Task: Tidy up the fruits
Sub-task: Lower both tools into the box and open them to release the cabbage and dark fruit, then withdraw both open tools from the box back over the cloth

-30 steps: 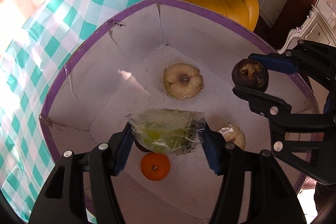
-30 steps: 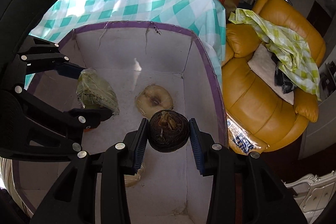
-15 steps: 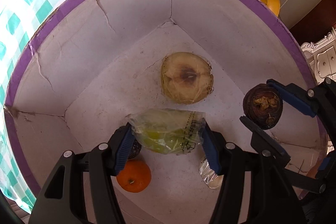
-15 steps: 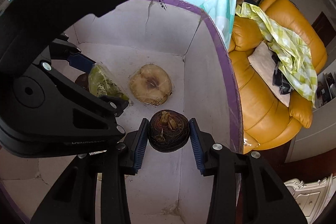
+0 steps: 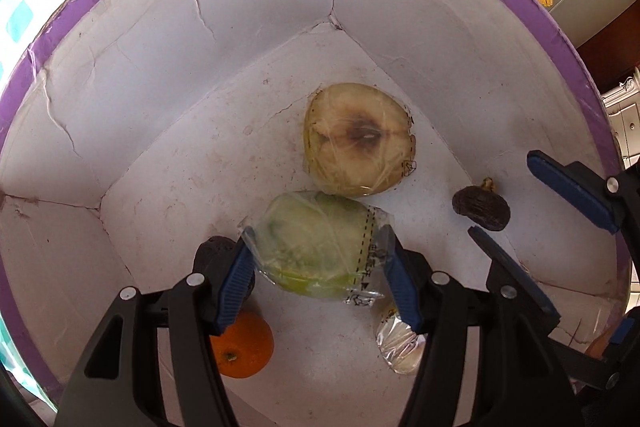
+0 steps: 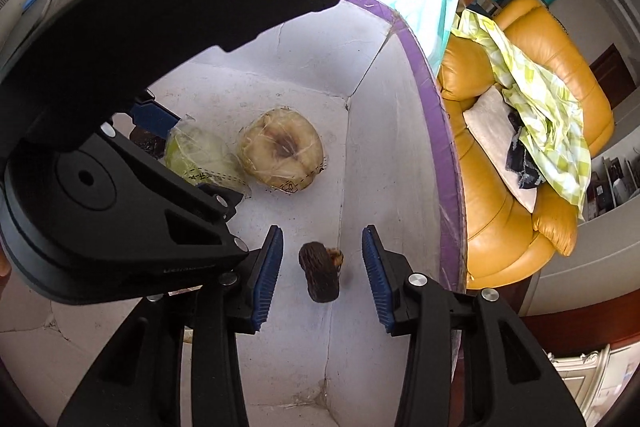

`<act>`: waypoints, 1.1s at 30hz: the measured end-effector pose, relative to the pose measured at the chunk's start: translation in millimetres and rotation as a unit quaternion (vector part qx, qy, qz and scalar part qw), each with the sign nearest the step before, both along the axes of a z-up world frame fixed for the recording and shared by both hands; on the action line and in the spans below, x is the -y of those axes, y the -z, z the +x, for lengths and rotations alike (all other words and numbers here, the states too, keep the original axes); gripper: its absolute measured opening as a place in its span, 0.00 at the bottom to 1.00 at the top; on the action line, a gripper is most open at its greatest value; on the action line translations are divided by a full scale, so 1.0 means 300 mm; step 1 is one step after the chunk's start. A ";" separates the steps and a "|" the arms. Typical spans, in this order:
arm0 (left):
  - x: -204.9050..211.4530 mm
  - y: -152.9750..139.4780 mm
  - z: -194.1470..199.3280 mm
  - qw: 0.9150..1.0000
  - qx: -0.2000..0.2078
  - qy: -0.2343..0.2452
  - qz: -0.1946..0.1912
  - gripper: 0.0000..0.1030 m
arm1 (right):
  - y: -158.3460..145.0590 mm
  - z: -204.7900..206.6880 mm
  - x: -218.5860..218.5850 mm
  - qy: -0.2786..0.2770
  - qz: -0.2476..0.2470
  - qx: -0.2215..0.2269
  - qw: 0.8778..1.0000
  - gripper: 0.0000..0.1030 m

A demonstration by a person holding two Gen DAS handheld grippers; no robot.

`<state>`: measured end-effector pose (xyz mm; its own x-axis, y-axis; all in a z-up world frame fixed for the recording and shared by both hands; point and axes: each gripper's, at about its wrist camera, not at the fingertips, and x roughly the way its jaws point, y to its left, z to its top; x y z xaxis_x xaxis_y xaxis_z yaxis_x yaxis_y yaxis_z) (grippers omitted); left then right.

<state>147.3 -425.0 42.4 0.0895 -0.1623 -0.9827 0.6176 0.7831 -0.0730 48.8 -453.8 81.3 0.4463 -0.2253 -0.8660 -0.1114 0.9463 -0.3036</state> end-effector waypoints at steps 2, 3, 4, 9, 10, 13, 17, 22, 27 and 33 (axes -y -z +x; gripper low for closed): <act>-0.011 -0.008 0.005 1.000 -0.004 -0.004 -0.004 0.61 | -0.005 0.001 0.004 0.003 0.000 0.003 1.000 0.46; -0.015 -0.009 0.012 1.000 -0.008 -0.005 -0.006 0.61 | -0.008 0.000 0.006 0.005 0.001 0.006 1.000 0.48; -0.026 -0.014 0.009 1.000 -0.011 -0.006 -0.008 0.62 | -0.013 0.000 0.012 0.007 0.000 0.009 1.000 0.50; -0.063 -0.057 0.001 0.999 -0.017 -0.014 -0.029 0.66 | -0.047 -0.015 0.032 0.012 0.016 0.030 0.999 0.57; -0.070 -0.071 0.002 0.999 -0.015 -0.014 -0.035 0.69 | -0.055 -0.019 0.036 0.012 0.022 0.034 0.999 0.58; -0.118 -0.108 -0.016 0.999 -0.003 -0.009 -0.042 0.73 | -0.075 -0.030 0.039 0.013 0.035 0.050 0.998 0.64; -0.176 -0.175 -0.025 0.997 0.006 -0.006 -0.071 0.75 | -0.107 -0.050 0.042 0.018 0.044 0.078 0.996 0.67; -0.260 -0.268 -0.103 0.991 0.031 0.003 -0.133 0.79 | -0.142 -0.092 0.034 0.023 0.064 0.120 0.990 0.70; -0.332 -0.364 -0.170 0.982 0.062 -0.002 -0.177 0.79 | -0.183 -0.144 0.015 0.030 0.094 0.168 0.981 0.73; -0.389 -0.407 -0.230 0.969 0.143 0.016 -0.203 0.79 | -0.230 -0.223 0.008 0.052 0.145 0.228 0.961 0.75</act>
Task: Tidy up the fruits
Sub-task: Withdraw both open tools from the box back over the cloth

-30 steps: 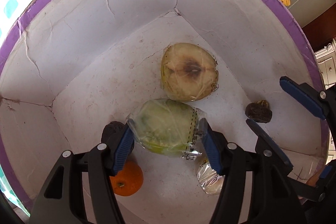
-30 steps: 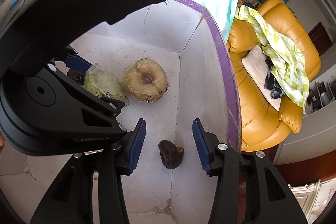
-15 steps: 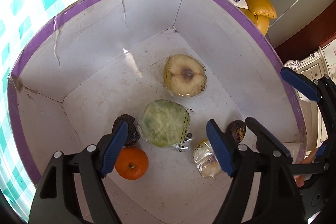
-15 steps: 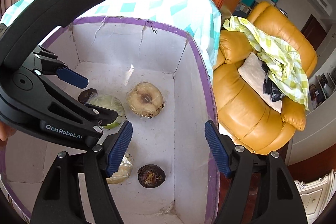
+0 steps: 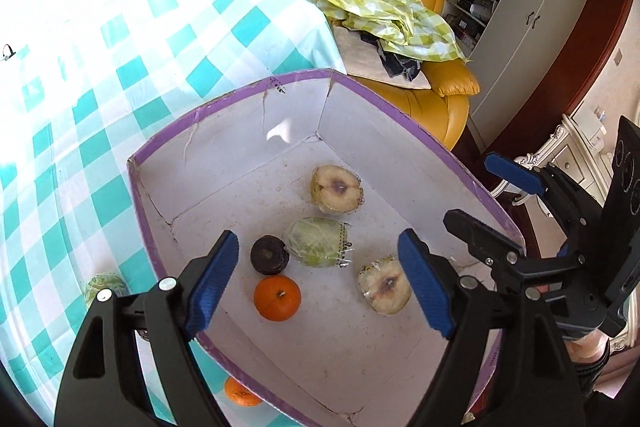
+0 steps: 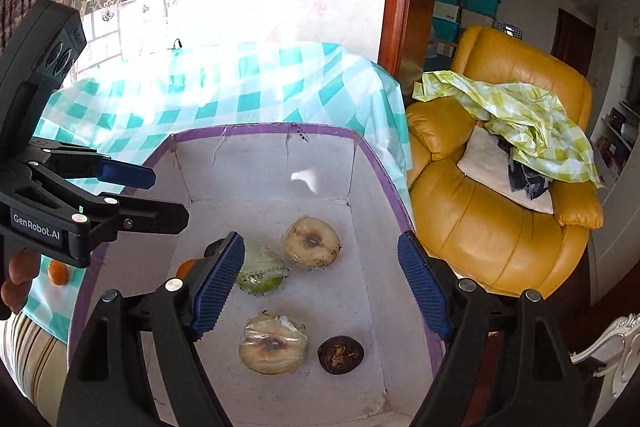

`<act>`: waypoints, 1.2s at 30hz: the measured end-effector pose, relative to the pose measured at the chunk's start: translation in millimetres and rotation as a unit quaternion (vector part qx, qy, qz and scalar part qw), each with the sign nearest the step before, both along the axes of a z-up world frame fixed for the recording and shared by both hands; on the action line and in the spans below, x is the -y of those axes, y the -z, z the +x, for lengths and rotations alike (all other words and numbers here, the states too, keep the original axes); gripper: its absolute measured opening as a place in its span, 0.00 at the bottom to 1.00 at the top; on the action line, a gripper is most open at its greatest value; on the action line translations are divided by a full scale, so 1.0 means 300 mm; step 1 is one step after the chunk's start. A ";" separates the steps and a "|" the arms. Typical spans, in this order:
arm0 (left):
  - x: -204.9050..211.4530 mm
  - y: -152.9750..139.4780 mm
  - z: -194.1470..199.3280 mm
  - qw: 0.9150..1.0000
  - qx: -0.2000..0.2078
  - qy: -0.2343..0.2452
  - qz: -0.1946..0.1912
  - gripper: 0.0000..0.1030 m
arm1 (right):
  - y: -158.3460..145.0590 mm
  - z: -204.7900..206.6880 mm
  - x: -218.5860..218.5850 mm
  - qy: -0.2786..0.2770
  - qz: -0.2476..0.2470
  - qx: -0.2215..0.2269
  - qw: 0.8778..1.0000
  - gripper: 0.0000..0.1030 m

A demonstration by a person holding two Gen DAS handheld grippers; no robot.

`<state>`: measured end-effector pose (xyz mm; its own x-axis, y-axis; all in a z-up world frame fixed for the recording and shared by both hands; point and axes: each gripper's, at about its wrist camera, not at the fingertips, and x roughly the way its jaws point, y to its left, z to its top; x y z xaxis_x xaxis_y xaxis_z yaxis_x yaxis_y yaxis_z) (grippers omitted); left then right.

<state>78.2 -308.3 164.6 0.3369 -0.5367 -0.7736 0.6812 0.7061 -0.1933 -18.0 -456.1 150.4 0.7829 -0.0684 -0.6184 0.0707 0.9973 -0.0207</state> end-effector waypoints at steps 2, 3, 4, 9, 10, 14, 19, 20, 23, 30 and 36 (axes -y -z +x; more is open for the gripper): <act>-0.038 -0.009 -0.023 1.000 0.023 0.004 -0.005 0.79 | -0.006 -0.022 -0.001 0.007 0.018 0.018 1.000 0.76; -0.064 -0.019 -0.036 0.999 0.033 0.006 -0.010 0.80 | -0.010 -0.033 -0.006 0.010 0.024 0.025 0.999 0.76; -0.093 -0.027 -0.047 0.999 0.042 0.006 -0.017 0.83 | -0.013 -0.044 -0.012 0.011 0.029 0.032 0.999 0.76; -0.240 -0.070 -0.101 0.991 0.127 -0.033 -0.025 0.89 | -0.040 -0.108 -0.075 0.019 0.023 0.075 0.997 0.85; -0.275 -0.078 -0.111 0.989 0.143 -0.044 -0.024 0.90 | -0.046 -0.120 -0.095 0.020 0.016 0.083 0.996 0.84; -0.393 -0.106 -0.145 0.979 0.189 -0.082 -0.007 0.96 | -0.078 -0.162 -0.175 0.010 -0.002 0.105 0.994 0.84; -0.515 -0.118 -0.187 0.968 0.220 -0.120 0.025 0.98 | -0.132 -0.204 -0.257 -0.021 0.017 0.130 0.991 0.84; -0.533 -0.116 -0.197 0.963 0.231 -0.131 0.036 0.98 | -0.140 -0.210 -0.273 -0.025 0.021 0.130 0.991 0.84; -0.597 -0.101 -0.220 0.953 0.247 -0.168 0.053 0.98 | -0.152 -0.222 -0.315 -0.035 0.026 0.132 0.990 0.84; -0.761 -0.045 -0.233 0.944 0.232 -0.233 0.035 0.98 | -0.136 -0.224 -0.439 -0.033 -0.024 0.123 0.992 0.84; -0.901 -0.054 -0.252 0.916 0.254 -0.309 0.018 0.98 | -0.119 -0.242 -0.555 -0.039 -0.081 0.137 0.987 0.84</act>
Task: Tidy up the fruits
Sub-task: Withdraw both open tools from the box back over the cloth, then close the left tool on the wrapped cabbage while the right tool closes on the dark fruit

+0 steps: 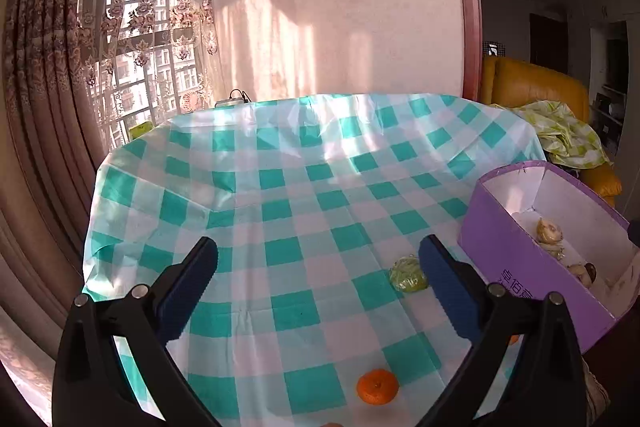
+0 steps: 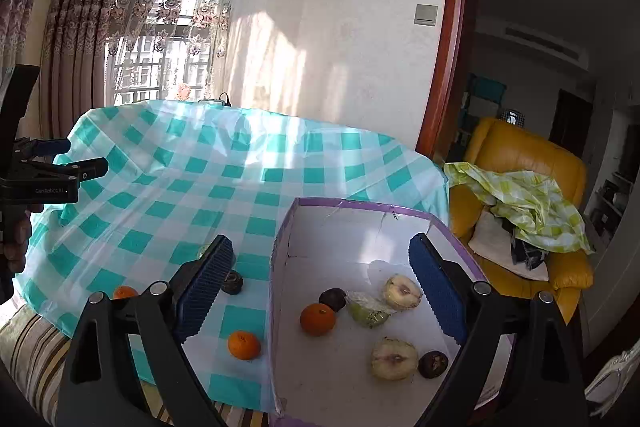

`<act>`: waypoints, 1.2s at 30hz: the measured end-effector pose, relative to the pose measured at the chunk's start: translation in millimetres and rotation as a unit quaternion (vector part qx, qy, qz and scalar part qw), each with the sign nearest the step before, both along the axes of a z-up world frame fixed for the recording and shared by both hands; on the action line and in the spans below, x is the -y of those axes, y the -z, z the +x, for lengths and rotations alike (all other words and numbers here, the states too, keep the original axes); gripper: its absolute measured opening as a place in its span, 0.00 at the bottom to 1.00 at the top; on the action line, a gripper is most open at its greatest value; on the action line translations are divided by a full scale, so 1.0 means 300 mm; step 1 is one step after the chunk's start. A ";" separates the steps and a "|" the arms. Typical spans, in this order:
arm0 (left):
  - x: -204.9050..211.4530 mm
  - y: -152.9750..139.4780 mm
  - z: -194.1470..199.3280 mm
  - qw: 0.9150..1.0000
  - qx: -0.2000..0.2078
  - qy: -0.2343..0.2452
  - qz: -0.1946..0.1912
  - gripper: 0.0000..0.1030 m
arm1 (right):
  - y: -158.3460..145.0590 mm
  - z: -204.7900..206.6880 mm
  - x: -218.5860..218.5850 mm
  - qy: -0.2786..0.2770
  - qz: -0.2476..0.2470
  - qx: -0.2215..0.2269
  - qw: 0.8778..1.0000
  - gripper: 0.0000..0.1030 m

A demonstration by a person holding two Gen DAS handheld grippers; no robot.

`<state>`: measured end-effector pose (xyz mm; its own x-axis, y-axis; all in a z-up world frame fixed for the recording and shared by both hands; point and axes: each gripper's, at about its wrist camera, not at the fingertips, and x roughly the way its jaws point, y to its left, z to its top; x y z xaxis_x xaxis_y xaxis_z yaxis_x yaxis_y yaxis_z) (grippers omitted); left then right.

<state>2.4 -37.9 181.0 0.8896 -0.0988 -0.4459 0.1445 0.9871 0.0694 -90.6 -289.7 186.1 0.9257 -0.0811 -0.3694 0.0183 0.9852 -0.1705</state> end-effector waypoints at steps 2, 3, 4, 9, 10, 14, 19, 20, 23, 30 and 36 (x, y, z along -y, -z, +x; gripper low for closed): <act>-0.029 -0.002 -0.007 1.000 0.009 -0.007 0.000 0.98 | 0.009 -0.004 -0.032 0.001 -0.012 0.003 1.000 0.84; -0.040 0.003 -0.007 1.000 0.009 -0.011 0.001 0.98 | 0.016 -0.007 -0.050 -0.002 -0.020 0.004 1.000 0.84; -0.049 0.010 -0.006 1.000 0.007 -0.017 0.002 0.98 | 0.021 -0.009 -0.071 -0.011 -0.026 0.002 1.000 0.84; -0.103 0.052 -0.011 0.999 0.007 0.004 -0.049 0.98 | 0.071 -0.013 -0.150 -0.059 -0.019 -0.025 0.998 0.84; -0.108 0.058 -0.012 0.998 0.012 0.001 -0.056 0.98 | 0.083 -0.014 -0.169 -0.069 -0.018 -0.032 0.997 0.84; -0.112 0.076 -0.004 0.999 -0.001 0.000 -0.046 0.98 | 0.141 -0.011 -0.239 -0.103 -0.011 -0.063 0.993 0.84; -0.119 0.115 0.011 0.999 -0.015 -0.002 -0.033 0.98 | 0.203 0.004 -0.288 -0.117 -0.004 -0.090 0.989 0.84; -0.126 0.126 0.017 0.999 -0.021 -0.001 -0.036 0.98 | 0.214 0.010 -0.295 -0.119 -0.002 -0.095 0.988 0.84; -0.141 0.163 0.036 0.998 -0.040 0.004 -0.046 0.98 | 0.254 0.030 -0.314 -0.126 0.004 -0.112 0.986 0.84; -0.115 0.251 0.088 0.994 -0.080 0.051 -0.051 0.94 | 0.349 0.104 -0.357 -0.138 0.026 -0.165 0.976 0.84; -0.067 0.315 0.170 0.984 -0.122 0.118 -0.050 0.83 | 0.389 0.167 -0.362 -0.119 0.041 -0.180 0.976 0.84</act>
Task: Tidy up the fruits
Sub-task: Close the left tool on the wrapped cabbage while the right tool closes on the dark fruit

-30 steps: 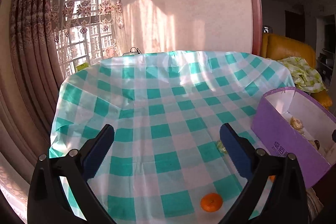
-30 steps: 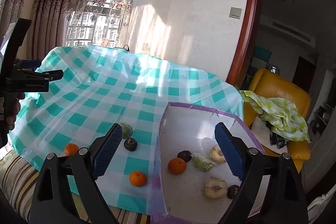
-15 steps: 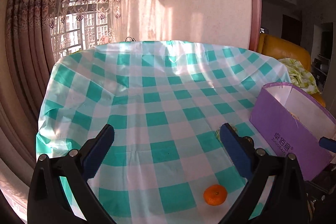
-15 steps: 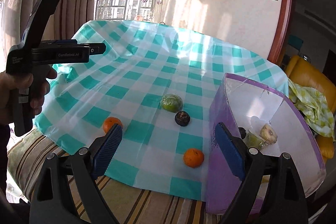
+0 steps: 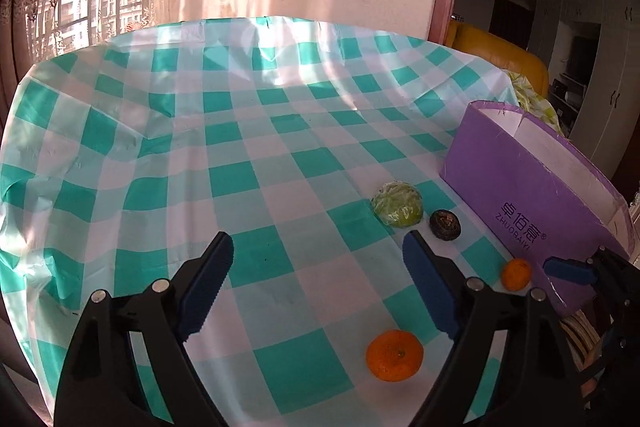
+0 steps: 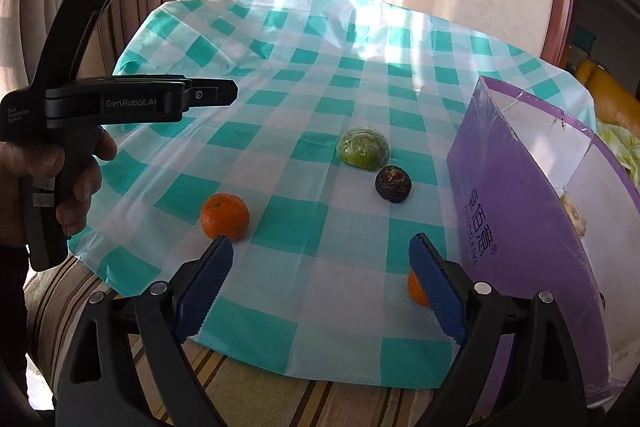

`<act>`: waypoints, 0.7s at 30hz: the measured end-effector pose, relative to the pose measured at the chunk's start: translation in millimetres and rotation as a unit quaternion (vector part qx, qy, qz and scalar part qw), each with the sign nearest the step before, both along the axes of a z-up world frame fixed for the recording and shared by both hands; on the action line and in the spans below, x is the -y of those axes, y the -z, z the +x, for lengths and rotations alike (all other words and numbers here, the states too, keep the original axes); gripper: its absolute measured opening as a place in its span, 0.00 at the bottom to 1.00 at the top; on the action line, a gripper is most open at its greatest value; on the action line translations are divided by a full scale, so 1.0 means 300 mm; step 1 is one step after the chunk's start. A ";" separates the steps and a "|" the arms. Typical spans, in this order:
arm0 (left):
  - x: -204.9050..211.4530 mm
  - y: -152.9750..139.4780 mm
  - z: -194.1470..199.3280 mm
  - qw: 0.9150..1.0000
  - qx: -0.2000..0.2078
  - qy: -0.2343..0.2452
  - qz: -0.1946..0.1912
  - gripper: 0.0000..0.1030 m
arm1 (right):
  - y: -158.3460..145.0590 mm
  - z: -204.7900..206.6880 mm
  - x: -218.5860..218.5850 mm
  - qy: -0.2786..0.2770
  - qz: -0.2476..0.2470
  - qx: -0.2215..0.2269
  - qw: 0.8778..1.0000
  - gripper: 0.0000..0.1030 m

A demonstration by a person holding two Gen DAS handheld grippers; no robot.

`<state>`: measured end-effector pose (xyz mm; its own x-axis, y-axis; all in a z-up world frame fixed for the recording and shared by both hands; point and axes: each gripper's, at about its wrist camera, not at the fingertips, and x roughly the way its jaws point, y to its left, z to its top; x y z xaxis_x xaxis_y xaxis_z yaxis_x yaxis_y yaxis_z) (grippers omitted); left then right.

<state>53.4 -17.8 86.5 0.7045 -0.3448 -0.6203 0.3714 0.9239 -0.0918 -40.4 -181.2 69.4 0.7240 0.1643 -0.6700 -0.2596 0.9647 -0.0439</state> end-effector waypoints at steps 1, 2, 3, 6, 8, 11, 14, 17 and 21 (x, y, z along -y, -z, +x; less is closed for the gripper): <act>0.015 0.008 0.016 1.000 -0.005 0.012 0.007 0.83 | 0.006 0.017 0.006 0.007 0.004 -0.005 1.000 0.84; 0.031 0.016 0.031 1.000 -0.009 0.026 0.014 0.83 | 0.010 0.033 0.012 0.012 0.011 -0.010 1.000 0.84; 0.049 0.024 0.047 0.999 -0.014 0.040 0.019 0.83 | 0.013 0.048 0.017 0.016 0.019 -0.015 1.000 0.84; 0.094 0.048 0.098 0.996 -0.032 0.082 0.021 0.81 | 0.025 0.088 0.021 0.023 0.037 -0.026 0.999 0.84; 0.129 0.067 0.137 0.993 -0.046 0.107 0.023 0.77 | 0.034 0.114 0.023 0.032 0.044 -0.033 0.998 0.84; 0.184 0.091 0.185 0.988 -0.057 0.141 0.038 0.75 | 0.047 0.162 0.041 0.054 0.064 -0.051 0.995 0.84; 0.231 0.122 0.236 0.982 -0.074 0.168 0.045 0.75 | 0.064 0.204 0.065 0.078 0.085 -0.068 0.991 0.84; 0.267 0.152 0.278 0.977 -0.087 0.187 0.050 0.75 | 0.074 0.234 0.079 0.093 0.095 -0.073 0.988 0.83; 0.311 0.178 0.319 0.970 -0.095 0.214 0.059 0.75 | 0.088 0.266 0.078 0.103 0.092 -0.080 0.987 0.78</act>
